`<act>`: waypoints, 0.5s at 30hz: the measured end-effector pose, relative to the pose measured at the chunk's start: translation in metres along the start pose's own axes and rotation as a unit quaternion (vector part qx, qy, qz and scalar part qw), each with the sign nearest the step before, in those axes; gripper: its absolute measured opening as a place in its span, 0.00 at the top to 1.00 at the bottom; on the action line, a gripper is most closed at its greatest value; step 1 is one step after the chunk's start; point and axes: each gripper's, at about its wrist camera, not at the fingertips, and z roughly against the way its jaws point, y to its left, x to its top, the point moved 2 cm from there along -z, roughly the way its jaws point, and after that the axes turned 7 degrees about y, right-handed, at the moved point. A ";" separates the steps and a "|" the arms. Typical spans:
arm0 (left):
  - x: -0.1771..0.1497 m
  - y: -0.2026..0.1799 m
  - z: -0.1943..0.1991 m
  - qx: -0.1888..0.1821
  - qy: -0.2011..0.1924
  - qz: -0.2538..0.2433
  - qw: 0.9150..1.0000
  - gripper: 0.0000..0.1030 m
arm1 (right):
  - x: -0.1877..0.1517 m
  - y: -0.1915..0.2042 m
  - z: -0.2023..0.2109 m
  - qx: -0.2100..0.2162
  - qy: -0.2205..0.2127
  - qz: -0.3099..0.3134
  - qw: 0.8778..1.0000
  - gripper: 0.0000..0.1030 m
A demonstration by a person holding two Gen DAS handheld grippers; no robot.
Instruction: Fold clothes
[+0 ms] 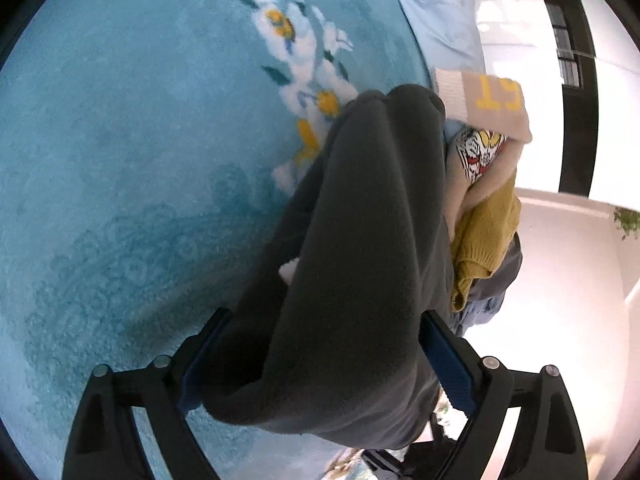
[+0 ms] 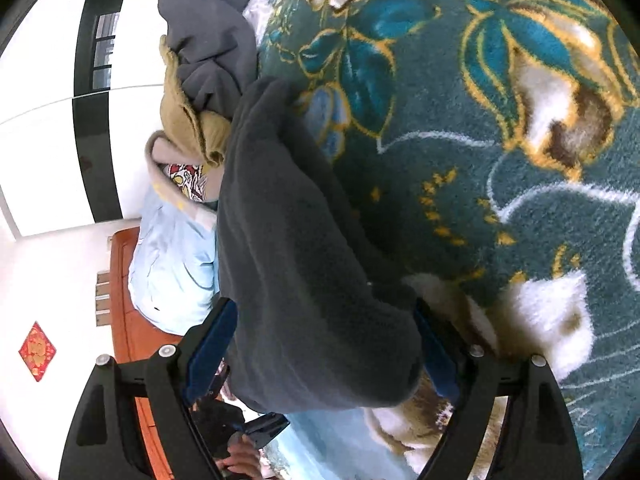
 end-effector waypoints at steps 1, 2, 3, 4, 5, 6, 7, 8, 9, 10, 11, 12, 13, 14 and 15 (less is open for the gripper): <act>0.002 -0.004 -0.001 0.007 0.001 -0.004 1.000 0.11 | 0.000 0.000 0.000 -0.001 -0.001 -0.003 1.000 0.17; 0.003 -0.007 -0.001 0.015 0.000 -0.004 1.000 0.14 | 0.000 0.001 0.000 -0.003 -0.002 -0.006 1.000 0.20; 0.003 -0.010 -0.001 0.022 0.000 -0.003 1.000 0.23 | 0.000 0.001 -0.001 -0.007 -0.002 -0.011 1.000 0.24; 0.002 -0.013 -0.002 0.030 -0.001 -0.002 1.000 0.29 | 0.000 0.001 -0.003 -0.012 -0.002 -0.017 1.000 0.39; 0.002 -0.015 -0.001 0.036 -0.001 0.002 0.999 0.32 | 0.000 0.001 -0.003 -0.017 -0.001 -0.026 1.000 0.51; 0.002 -0.017 0.001 0.041 -0.002 0.007 0.999 0.39 | -0.001 0.000 -0.003 -0.021 -0.002 -0.036 0.999 0.53; 0.002 -0.020 0.002 0.049 0.000 0.010 0.999 0.45 | -0.002 0.001 -0.002 -0.024 -0.004 -0.044 0.999 0.58; 0.002 -0.026 0.004 0.057 0.002 0.012 0.998 0.48 | -0.003 0.005 -0.001 -0.029 -0.005 -0.048 0.998 0.62; 0.002 -0.032 0.006 0.067 0.004 0.010 0.998 0.51 | -0.003 0.011 0.001 -0.038 -0.006 -0.049 0.998 0.63; 0.002 -0.039 0.008 0.077 0.006 0.007 0.997 0.54 | -0.003 0.017 0.002 -0.045 -0.008 -0.047 0.998 0.65; 0.003 -0.047 0.011 0.085 0.009 0.004 0.996 0.55 | -0.004 0.026 0.005 -0.052 -0.010 -0.043 0.998 0.67; 0.004 -0.055 0.013 0.093 0.012 0.001 0.996 0.56 | -0.004 0.035 0.007 -0.058 -0.011 -0.037 0.998 0.68; 0.004 -0.064 0.016 0.100 0.015 -0.003 0.995 0.58 | -0.004 0.045 0.010 -0.063 -0.013 -0.032 0.997 0.69; 0.005 -0.072 0.022 0.105 0.018 -0.009 0.994 0.58 | -0.005 0.055 0.013 -0.067 -0.015 -0.028 0.997 0.69; 0.005 -0.081 0.028 0.108 0.021 -0.016 0.994 0.59 | -0.005 0.065 0.017 -0.069 -0.018 -0.024 0.997 0.70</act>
